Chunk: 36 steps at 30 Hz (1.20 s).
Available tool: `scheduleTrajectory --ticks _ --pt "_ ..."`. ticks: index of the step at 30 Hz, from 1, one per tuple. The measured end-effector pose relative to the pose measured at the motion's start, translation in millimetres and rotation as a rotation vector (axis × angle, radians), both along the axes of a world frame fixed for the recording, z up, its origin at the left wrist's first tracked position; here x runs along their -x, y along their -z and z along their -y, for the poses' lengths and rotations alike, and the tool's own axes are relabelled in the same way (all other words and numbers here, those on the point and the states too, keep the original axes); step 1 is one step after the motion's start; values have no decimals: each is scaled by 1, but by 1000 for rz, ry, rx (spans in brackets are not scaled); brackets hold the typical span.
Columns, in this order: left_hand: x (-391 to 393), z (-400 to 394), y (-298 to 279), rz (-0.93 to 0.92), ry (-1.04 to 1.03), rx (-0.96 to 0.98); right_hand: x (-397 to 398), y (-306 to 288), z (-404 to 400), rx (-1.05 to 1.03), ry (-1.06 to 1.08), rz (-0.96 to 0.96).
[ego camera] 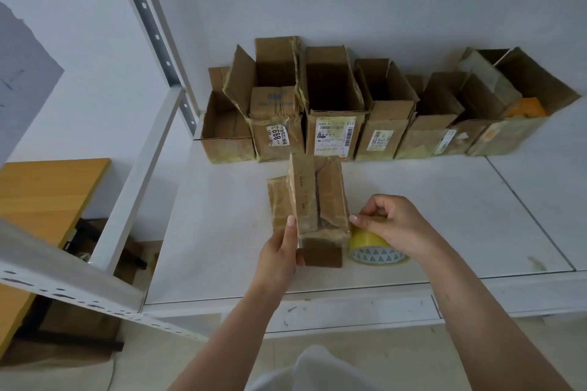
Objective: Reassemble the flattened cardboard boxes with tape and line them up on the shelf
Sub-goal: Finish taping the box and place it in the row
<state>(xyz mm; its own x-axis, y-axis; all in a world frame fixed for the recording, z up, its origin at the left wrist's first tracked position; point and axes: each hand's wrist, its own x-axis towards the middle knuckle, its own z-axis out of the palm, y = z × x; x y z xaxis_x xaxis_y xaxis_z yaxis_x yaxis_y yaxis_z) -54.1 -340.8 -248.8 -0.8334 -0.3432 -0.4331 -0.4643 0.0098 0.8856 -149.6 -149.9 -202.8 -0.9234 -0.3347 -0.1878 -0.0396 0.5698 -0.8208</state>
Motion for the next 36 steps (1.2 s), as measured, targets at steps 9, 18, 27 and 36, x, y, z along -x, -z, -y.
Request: scheduleTrajectory --ticks 9,18,27,36 --pt "16 28 -63 -485 -75 537 -1 -1 6 21 -2 14" --pt "51 -16 -77 -367 491 643 7 -7 -3 87 -140 129" --pt "57 -14 -73 -356 500 742 22 -14 -16 -435 -222 -41" --pt "48 -10 -84 -338 577 545 17 -13 -31 -232 -229 -23"
